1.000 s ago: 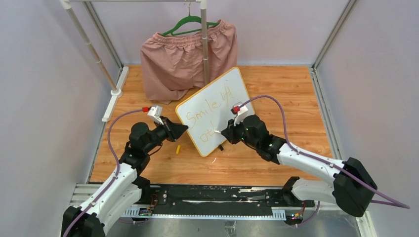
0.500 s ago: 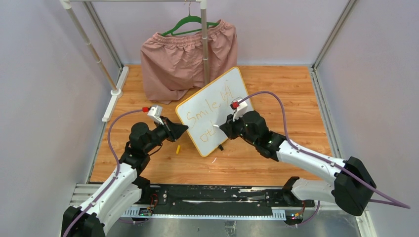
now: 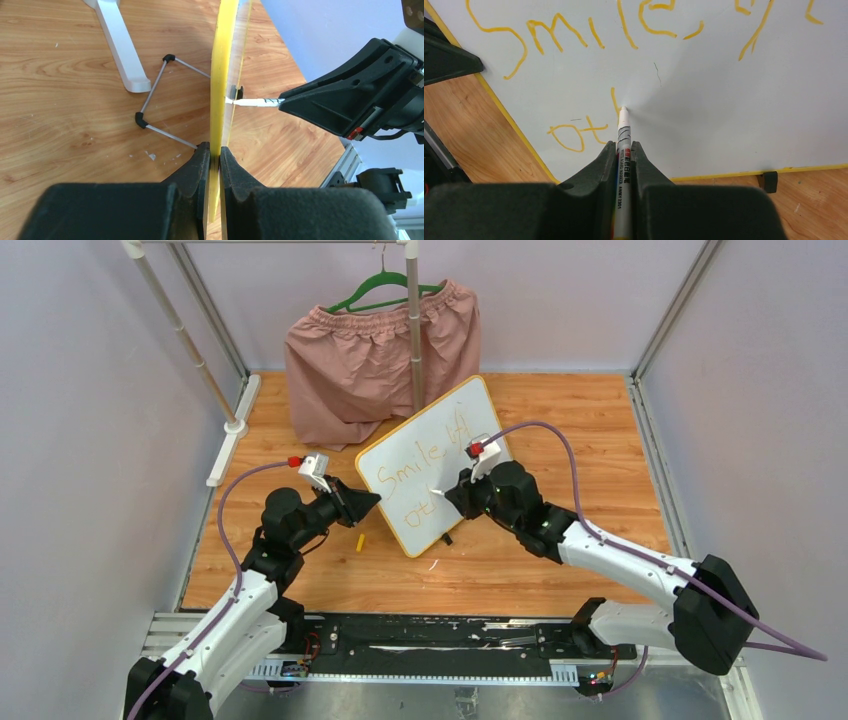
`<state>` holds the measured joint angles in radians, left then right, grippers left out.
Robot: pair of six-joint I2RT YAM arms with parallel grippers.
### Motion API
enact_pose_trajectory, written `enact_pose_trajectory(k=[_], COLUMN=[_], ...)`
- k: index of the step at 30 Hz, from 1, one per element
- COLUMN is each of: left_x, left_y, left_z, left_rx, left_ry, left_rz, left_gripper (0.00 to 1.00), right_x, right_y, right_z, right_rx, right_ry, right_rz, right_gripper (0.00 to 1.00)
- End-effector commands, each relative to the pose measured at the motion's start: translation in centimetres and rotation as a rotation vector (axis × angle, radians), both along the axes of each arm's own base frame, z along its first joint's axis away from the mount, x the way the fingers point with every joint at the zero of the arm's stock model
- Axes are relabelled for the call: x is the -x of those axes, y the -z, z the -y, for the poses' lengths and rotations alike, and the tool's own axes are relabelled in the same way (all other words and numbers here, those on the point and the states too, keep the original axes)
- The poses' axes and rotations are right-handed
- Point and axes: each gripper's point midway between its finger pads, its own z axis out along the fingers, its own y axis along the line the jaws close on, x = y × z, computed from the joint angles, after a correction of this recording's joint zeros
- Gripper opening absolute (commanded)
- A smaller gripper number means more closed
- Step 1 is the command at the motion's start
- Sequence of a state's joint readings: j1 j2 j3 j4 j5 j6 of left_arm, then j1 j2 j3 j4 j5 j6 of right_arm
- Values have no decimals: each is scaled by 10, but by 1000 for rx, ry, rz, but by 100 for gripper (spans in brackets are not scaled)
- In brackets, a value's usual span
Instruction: Write a sentence on the whiteboard
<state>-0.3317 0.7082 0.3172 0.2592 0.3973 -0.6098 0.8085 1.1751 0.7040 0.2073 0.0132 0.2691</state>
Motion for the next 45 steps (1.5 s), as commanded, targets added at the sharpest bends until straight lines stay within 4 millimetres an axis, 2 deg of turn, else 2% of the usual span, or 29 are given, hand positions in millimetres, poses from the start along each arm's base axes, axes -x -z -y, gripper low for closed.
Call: enact_pose_trajectory(k=[1,17,23,27,35,45], left_x=[3,3,2,2,3,3], left_y=[-17,-17,-17,-17,-16,-17], left_z=[4,4,4,4,4,4], left_rx=[31,30,30,29,29,31], left_ry=[24,25,25,25,25,26], left_rz=[65,64,62,63,63,65], left_gripper=[0,0,0,0,0,0], right_x=[-12,5,7,6,1,-5], right_y=[0,26,29,23,-9,-8], right_z=[16,23,27,29,28,22], right_rx=[25,43,52,45,-6,4], right_ry=[75,56,60,68,73,62], right_rz=[8,-53,-58,-44,33,29], right_gripper=[0,0,0,0,0,0])
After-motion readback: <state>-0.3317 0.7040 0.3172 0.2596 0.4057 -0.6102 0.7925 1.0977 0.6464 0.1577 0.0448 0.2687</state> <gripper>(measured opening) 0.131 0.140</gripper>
